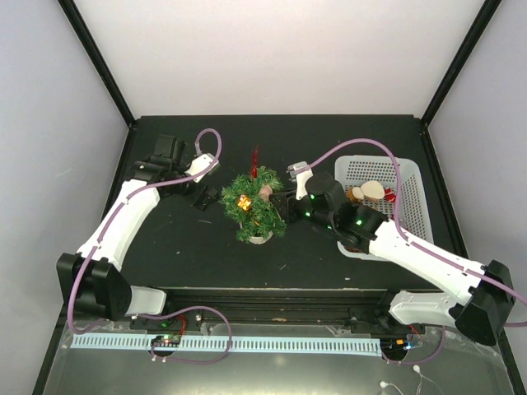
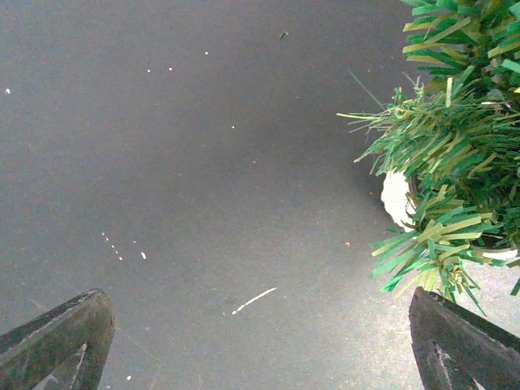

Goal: Decorate the small christmas tree

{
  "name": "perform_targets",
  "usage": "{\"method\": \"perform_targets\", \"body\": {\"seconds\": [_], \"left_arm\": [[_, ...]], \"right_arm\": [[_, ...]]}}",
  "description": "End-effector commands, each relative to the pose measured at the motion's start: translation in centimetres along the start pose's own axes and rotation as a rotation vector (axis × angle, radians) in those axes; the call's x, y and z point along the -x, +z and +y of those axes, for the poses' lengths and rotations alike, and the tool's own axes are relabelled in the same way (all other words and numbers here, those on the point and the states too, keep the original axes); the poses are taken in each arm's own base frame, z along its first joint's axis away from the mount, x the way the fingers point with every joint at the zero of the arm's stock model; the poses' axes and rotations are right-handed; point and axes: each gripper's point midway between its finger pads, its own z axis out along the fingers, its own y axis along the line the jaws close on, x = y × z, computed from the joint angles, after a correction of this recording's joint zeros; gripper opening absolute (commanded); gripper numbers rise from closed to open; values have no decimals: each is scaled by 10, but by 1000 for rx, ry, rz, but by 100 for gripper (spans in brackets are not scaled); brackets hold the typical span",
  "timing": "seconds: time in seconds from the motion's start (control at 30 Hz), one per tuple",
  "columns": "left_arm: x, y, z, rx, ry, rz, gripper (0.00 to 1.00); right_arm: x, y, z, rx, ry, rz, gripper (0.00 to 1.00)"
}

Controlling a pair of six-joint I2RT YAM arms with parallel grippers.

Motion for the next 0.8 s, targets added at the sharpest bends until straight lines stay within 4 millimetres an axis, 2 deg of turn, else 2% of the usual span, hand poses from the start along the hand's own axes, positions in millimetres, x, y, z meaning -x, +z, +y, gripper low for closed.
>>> {"method": "perform_targets", "body": {"seconds": [0.0,0.2,0.33,0.6,0.77], "left_arm": [[1,-12,2,23,-5,-20,99],[-4,-18,1,31,1,-8,99],[-8,-30,-1,44,6,-18,99],[-17,-40,-4,58,1,-20,99],[-13,-71,-14,53,3,-105,99]], "right_arm": [[9,-9,1,-13,-17,-34,40],[16,-19,-3,-42,-30,-57,41],[19,-28,-10,-81,-47,-73,47],[17,-35,-22,-137,-50,-87,60],[23,-47,-26,-172,-82,-97,67]]}}
